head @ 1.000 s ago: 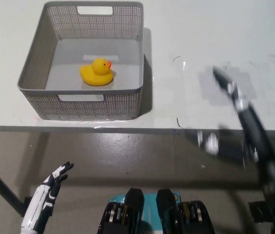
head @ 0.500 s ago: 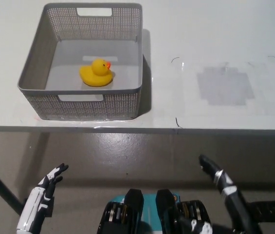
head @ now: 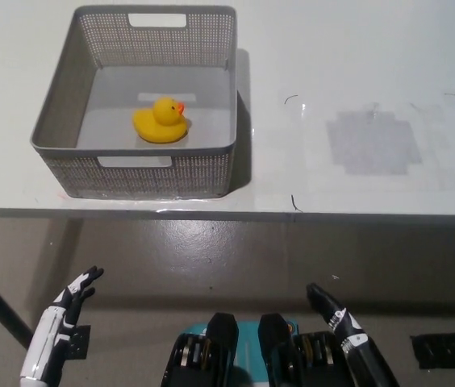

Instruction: Use the right hand to pick up a yellow duck toy and place it into a container on the left hand side

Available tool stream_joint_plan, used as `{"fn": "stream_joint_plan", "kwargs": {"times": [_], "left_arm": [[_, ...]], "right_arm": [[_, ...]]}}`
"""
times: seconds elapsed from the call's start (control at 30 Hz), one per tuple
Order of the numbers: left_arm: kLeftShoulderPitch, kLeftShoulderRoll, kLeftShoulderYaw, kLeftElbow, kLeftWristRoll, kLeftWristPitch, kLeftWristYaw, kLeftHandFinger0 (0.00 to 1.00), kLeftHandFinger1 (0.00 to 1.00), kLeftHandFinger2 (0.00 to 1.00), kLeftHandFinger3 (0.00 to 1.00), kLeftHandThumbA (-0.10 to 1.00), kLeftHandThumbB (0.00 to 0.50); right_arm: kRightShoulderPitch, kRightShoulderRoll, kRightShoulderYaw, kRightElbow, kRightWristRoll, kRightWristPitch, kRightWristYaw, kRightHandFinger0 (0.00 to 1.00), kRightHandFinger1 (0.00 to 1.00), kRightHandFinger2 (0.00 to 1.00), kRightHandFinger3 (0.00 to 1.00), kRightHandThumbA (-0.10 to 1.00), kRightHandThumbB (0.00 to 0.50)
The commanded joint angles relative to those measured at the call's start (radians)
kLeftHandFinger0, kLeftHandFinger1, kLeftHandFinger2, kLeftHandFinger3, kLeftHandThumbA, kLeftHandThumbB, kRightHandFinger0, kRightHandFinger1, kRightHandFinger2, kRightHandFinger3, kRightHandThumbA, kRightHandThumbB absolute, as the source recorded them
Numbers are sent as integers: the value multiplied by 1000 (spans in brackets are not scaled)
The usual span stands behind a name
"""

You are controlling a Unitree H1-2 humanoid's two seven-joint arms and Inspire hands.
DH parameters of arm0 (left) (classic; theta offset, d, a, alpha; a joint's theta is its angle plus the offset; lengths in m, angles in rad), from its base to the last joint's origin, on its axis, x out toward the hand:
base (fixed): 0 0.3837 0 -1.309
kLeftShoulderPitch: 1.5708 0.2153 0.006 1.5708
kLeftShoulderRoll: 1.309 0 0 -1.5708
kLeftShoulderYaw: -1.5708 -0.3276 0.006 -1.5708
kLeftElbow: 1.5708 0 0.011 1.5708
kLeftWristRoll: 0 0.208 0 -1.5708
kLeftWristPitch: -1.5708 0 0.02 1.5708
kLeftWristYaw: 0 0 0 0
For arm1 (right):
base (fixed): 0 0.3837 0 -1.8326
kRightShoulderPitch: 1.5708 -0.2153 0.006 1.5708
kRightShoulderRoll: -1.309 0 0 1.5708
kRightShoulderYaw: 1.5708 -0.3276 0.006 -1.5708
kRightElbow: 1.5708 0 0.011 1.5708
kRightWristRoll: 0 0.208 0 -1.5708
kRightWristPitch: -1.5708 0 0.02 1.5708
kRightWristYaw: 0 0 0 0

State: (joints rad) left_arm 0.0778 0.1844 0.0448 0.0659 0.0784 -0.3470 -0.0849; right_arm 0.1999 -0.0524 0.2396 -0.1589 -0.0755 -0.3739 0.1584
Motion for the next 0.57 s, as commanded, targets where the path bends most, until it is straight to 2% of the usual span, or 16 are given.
{"fn": "stream_joint_plan", "kwargs": {"times": [0.0,0.4,0.53], "left_arm": [[-24,-9,-5,-33,-27,-33,4,1000,1000,1000,1000,1000,500],[-52,-7,-7,-7,-21,-50,3,1000,1000,1000,1000,1000,500],[-62,-8,-8,-3,-22,-51,3,1000,1000,1000,1000,1000,500]], "right_arm": [[-6,5,-18,-7,40,-96,-19,1000,1000,1000,1000,1000,285],[-20,3,-34,-7,59,-96,-14,1000,1000,1000,1000,1000,254],[-26,6,-39,-6,57,-96,-16,1000,1000,1000,1000,1000,262]]}}
